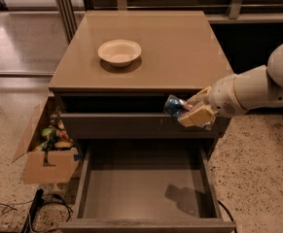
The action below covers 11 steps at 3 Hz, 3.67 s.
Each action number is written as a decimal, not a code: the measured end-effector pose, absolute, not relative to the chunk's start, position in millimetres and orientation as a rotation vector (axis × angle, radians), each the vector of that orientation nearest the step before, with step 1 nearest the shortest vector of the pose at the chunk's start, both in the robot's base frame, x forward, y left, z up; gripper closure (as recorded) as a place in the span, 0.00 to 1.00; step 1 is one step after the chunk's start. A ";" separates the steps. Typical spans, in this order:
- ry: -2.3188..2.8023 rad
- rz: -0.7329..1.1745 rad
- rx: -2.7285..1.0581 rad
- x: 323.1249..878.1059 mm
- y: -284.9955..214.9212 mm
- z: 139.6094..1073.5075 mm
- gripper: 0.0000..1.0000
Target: Place redbull can into middle drawer
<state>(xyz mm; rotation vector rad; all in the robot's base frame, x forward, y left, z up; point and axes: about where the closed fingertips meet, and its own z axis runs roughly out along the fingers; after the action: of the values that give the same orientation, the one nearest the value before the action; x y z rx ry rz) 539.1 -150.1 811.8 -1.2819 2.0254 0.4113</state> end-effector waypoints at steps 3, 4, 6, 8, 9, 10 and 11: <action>2.072 0.517 -1.288 507.1 -96.8 669.6 1.00; 2.088 0.500 -1.284 519.1 -82.1 627.5 1.00; 2.072 0.553 -1.312 525.0 -61.6 590.3 1.00; 2.068 0.600 -1.273 550.9 -45.8 487.1 1.00; 2.081 0.601 -1.235 562.4 -46.8 451.8 1.00; 2.110 0.600 -1.211 570.1 -48.2 417.9 1.00; 2.125 0.593 -1.205 577.2 -48.8 395.7 1.00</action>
Offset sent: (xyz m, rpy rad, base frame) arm -0.0458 0.0578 -0.1599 0.0405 0.1069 0.0135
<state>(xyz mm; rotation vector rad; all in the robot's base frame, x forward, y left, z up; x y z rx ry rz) 577.2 -48.8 395.7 -1.2055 2.1253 0.5931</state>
